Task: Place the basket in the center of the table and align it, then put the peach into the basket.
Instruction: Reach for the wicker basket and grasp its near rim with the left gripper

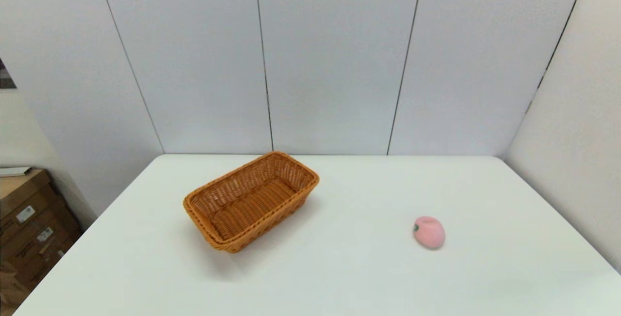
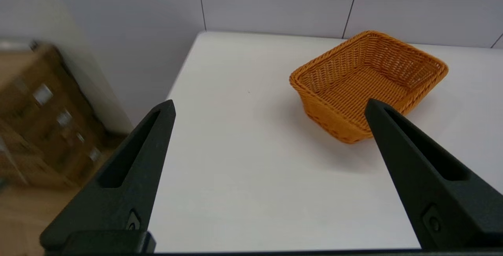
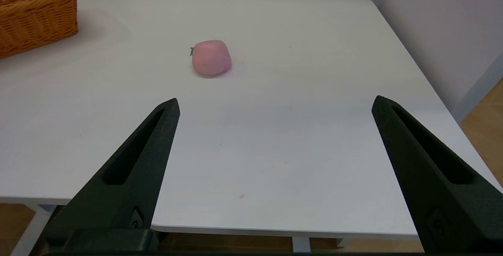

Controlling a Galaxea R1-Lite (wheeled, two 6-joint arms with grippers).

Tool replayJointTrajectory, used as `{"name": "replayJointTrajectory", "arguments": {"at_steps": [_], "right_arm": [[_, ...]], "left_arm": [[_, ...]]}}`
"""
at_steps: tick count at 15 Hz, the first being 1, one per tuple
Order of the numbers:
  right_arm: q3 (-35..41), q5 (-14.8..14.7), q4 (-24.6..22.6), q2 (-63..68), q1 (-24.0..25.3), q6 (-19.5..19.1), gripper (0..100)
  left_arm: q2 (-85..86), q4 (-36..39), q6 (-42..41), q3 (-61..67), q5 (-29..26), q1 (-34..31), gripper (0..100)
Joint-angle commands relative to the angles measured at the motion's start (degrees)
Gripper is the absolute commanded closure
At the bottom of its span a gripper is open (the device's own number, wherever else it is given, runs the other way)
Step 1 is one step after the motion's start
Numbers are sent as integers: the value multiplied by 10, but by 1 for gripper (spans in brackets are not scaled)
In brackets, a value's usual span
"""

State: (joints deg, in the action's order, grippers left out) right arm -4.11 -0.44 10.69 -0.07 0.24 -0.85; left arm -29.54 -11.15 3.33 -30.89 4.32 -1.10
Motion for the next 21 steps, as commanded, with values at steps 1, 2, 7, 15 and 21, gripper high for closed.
{"name": "replayJointTrajectory", "arguments": {"at_steps": [1, 2, 7, 15, 21], "right_arm": [[-1, 0, 4, 0, 0, -1, 0], [-1, 0, 5, 1, 0, -2, 0], [-1, 1, 5, 5, 0, -3, 0], [-1, 1, 5, 7, 0, -3, 0], [-2, 1, 6, 6, 0, -4, 0]], "left_arm": [[-381, -20, 202, -167, 28, 43, 0], [-442, -27, 241, -189, 52, 63, 0], [-685, -143, 474, -297, 78, 181, 0], [-856, -171, 545, -378, 16, 193, 0], [-927, -171, 551, -410, -8, 166, 0]]}}
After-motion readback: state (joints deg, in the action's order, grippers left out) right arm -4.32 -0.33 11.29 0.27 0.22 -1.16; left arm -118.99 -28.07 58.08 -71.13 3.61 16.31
